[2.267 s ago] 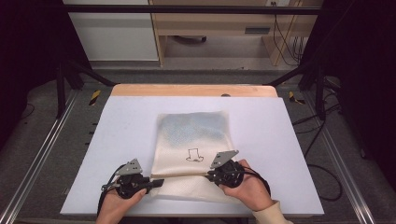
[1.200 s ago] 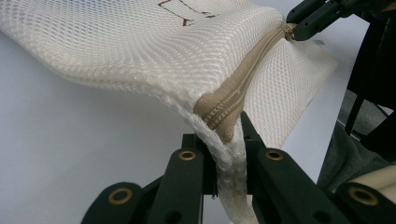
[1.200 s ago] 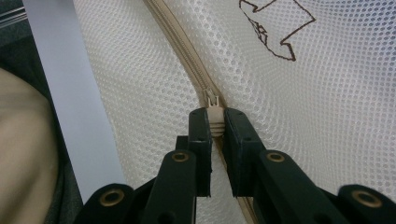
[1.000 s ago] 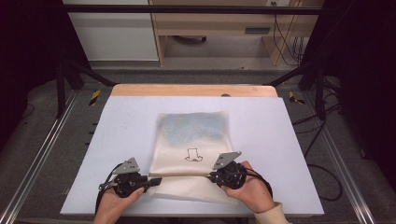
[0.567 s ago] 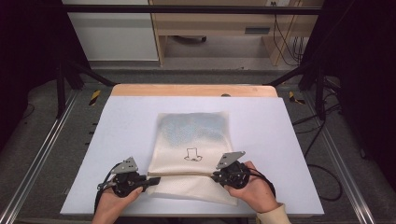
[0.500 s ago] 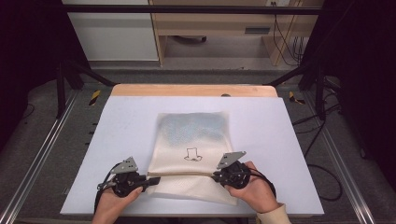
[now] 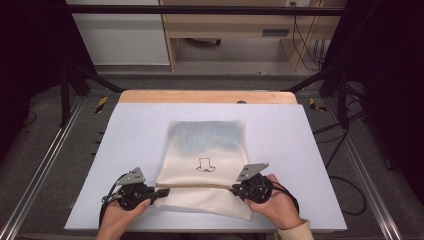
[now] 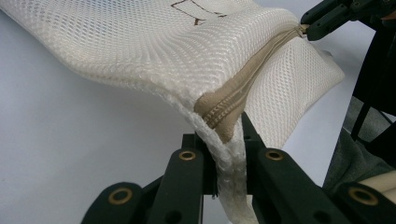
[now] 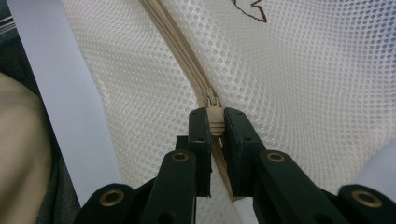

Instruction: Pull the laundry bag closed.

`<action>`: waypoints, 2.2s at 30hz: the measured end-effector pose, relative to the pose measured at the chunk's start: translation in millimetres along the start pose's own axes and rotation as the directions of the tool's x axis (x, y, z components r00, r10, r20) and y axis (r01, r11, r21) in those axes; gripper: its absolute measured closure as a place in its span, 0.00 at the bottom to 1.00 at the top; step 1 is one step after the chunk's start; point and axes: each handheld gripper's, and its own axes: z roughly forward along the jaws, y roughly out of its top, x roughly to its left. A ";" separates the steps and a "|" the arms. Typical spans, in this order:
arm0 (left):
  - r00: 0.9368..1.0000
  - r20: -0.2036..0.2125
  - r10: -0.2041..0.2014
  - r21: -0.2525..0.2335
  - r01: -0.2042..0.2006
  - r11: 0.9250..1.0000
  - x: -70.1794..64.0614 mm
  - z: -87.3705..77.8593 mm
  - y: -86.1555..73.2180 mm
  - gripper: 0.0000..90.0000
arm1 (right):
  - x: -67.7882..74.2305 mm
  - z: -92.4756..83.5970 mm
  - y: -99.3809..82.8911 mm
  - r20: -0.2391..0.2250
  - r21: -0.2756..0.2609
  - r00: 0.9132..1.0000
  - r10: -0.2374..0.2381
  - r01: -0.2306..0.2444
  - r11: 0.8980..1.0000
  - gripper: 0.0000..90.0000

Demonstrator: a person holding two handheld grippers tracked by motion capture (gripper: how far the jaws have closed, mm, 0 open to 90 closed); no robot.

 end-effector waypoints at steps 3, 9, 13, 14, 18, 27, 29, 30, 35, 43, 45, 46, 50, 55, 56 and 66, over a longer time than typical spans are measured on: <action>1.000 -0.001 0.000 -0.001 0.000 1.000 0.5 -0.4 0.0 0.93 | -1.8 -1.8 -2.5 0.003 -0.004 1.000 0.010 -0.010 1.000 0.91; 1.000 -0.001 0.001 0.001 -0.001 1.000 0.3 -0.5 -0.1 0.93 | -4.2 -5.2 -6.8 0.003 -0.008 1.000 0.025 -0.025 1.000 0.91; 1.000 0.000 0.001 0.001 -0.001 1.000 0.3 -0.8 -0.2 0.93 | -5.4 -7.8 -9.6 0.011 -0.002 1.000 0.026 -0.026 1.000 0.91; 1.000 -0.001 0.002 0.001 -0.002 1.000 0.3 -0.8 -0.3 0.93 | -5.7 -7.8 -10.3 0.010 -0.007 1.000 0.027 -0.027 1.000 0.91; 1.000 0.001 0.002 0.003 -0.002 1.000 -0.1 -0.7 -0.5 0.93 | -7.0 -9.9 -13.5 0.016 -0.002 0.999 0.033 -0.033 0.999 0.91; 1.000 0.004 -0.001 0.007 0.001 1.000 -1.1 -0.4 -1.3 0.93 | -7.8 -13.8 -20.1 0.022 0.004 0.999 0.050 -0.050 0.999 0.91; 1.000 0.004 -0.002 0.006 0.002 1.000 -1.0 -0.4 -1.4 0.93 | -8.4 -15.1 -22.1 0.024 0.004 0.998 0.055 -0.055 0.998 0.91; 1.000 0.004 -0.002 0.006 0.002 1.000 -1.0 -0.4 -1.4 0.93 | -9.3 -15.4 -23.7 0.020 -0.003 0.998 0.053 -0.053 0.999 0.91; 1.000 0.004 -0.001 0.007 0.001 1.000 -1.4 0.0 -1.6 0.93 | -9.9 -17.2 -27.6 0.024 -0.001 0.997 0.072 -0.072 0.997 0.91; 1.000 0.005 -0.001 0.006 0.001 1.000 -1.4 -0.2 -1.5 0.93 | -12.5 -20.9 -32.7 0.030 0.000 0.997 0.070 -0.070 0.998 0.91; 1.000 0.004 -0.001 0.005 0.001 1.000 -1.4 -0.3 -1.5 0.93 | -13.1 -21.8 -33.9 0.033 0.002 0.996 0.079 -0.079 0.997 0.91; 1.000 0.005 -0.001 0.006 0.001 1.000 -1.3 -0.3 -1.5 0.93 | -13.3 -22.4 -34.8 0.034 0.005 0.996 0.081 -0.081 0.997 0.91; 1.000 0.007 -0.002 0.006 0.002 1.000 -1.3 -0.3 -1.4 0.93 | -14.8 -24.1 -38.1 0.037 0.004 0.995 0.093 -0.094 0.996 0.91; 1.000 0.006 -0.001 0.008 0.001 1.000 -1.7 0.0 -1.4 0.93 | -15.2 -24.7 -40.2 0.039 0.004 0.995 0.094 -0.094 0.996 0.91; 1.000 0.007 -0.002 0.009 0.002 1.000 -1.9 0.1 -1.4 0.93 | -15.6 -24.7 -40.6 0.038 0.001 0.995 0.089 -0.089 0.996 0.91; 1.000 -0.001 0.004 0.013 -0.004 1.000 -4.2 0.4 -1.5 0.93 | -15.8 -29.5 -47.4 0.048 0.004 0.993 0.107 -0.107 0.994 0.91</action>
